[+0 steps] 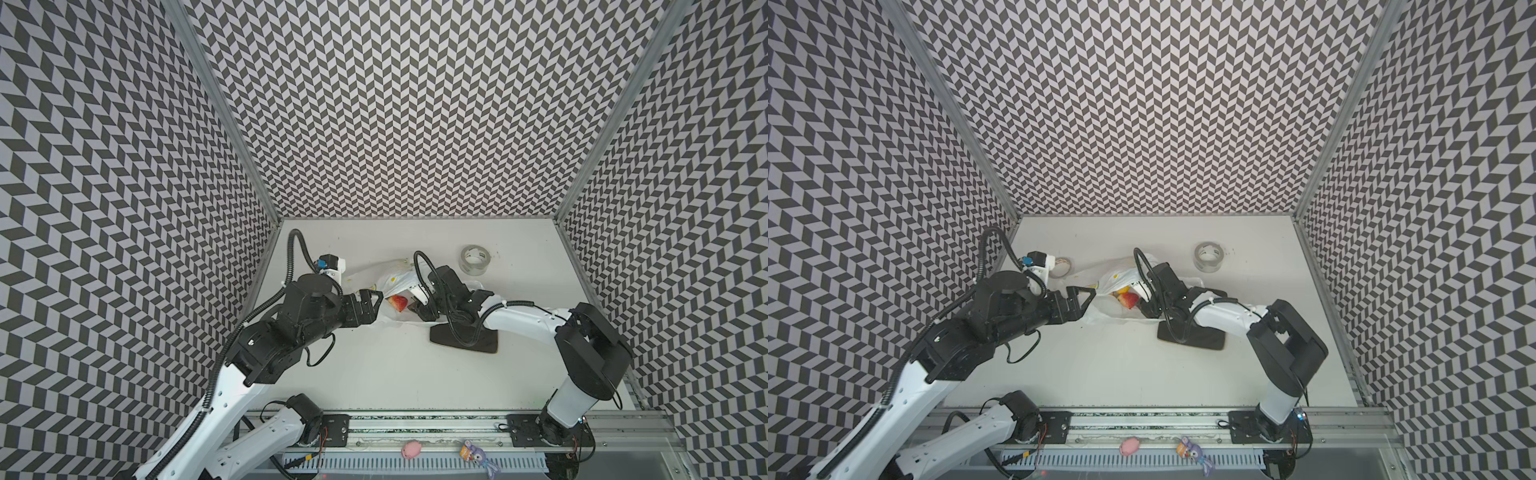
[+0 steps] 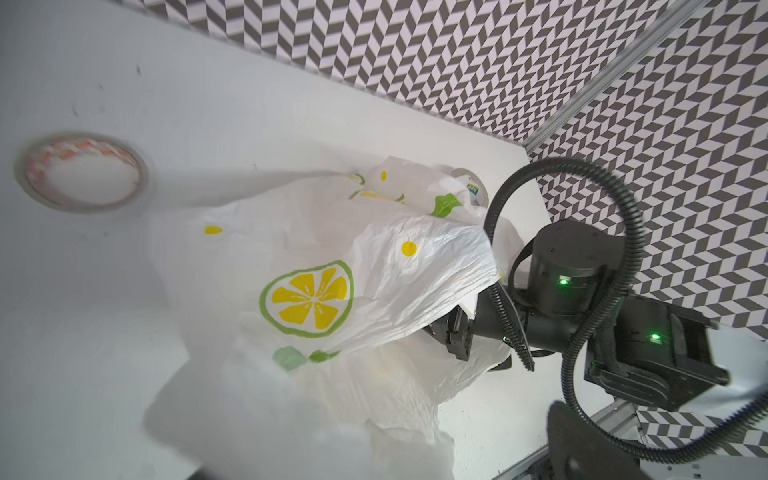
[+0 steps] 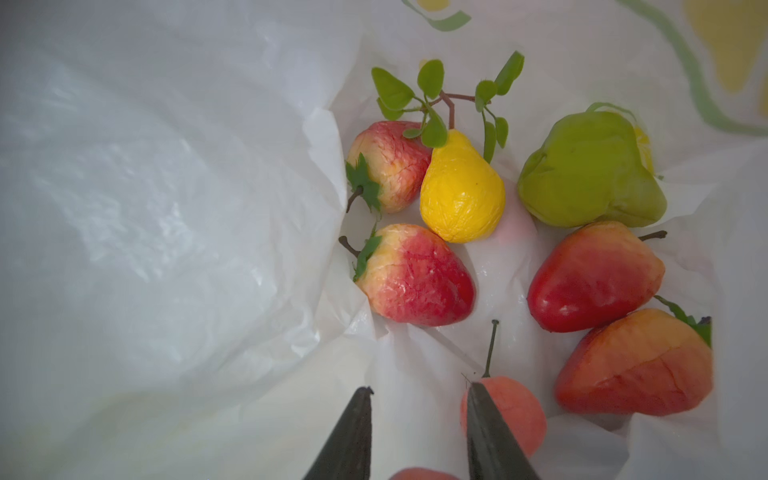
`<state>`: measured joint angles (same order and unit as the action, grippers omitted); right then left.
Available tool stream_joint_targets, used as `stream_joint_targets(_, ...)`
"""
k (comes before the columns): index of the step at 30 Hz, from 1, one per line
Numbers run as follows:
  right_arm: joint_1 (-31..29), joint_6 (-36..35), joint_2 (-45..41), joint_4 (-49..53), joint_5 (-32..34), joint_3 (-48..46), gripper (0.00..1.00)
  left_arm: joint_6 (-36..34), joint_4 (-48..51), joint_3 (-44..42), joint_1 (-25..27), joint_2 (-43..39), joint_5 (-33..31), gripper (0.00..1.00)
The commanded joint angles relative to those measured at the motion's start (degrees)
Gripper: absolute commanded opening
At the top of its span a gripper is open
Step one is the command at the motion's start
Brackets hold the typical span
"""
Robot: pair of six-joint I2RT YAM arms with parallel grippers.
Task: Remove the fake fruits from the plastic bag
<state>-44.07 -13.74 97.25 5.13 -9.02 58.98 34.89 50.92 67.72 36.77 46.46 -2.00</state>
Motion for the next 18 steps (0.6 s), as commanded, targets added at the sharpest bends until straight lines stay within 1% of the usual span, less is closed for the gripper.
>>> stream_joint_targets(1, -0.2, -0.8, 0.1, -0.2, -1.2, 1.4, 0.22, -6.1, 7.9, 8.6, 0.2, 2.0, -6.4, 0.98)
stream_joint_targets(3, -0.2, -0.7, -0.2, 0.0, -1.2, 1.5, 0.22, -8.3, 10.8, 13.8, 0.3, 4.9, -9.1, 0.99)
stream_joint_targets(6, -0.2, -0.1, -0.4, 0.1, -1.1, 1.5, 0.22, -10.5, 14.3, 20.8, 0.2, 9.1, -15.2, 0.99)
stream_joint_targets(8, -0.2, 0.3, -0.5, -0.1, -1.1, 1.2, 0.22, -12.1, 14.9, 24.4, 0.2, 11.5, -16.5, 0.99)
stream_joint_targets(9, -0.2, 0.7, -0.5, -0.4, -1.1, 1.2, 0.22, -14.2, 14.3, 25.2, 0.2, 12.7, -15.2, 0.99)
stream_joint_targets(12, -0.2, 1.4, -0.6, -0.9, -1.9, 1.4, 0.22, -20.2, 11.9, 24.1, 0.7, 16.4, -5.5, 0.98)
stream_joint_targets(13, -0.2, 1.6, -0.7, -1.2, -2.2, 1.4, 0.23, -22.1, 11.8, 23.3, 1.5, 17.9, -3.7, 0.98)
stream_joint_targets(16, -0.2, 1.8, -0.8, -1.6, -2.9, 1.3, 0.22, -27.5, 11.0, 21.3, 4.5, 21.9, -2.8, 1.0)
stream_joint_targets(18, -0.2, 1.9, -0.7, -2.0, -3.3, 1.3, 0.23, -30.2, 9.4, 19.4, 4.6, 23.4, -2.4, 1.0)
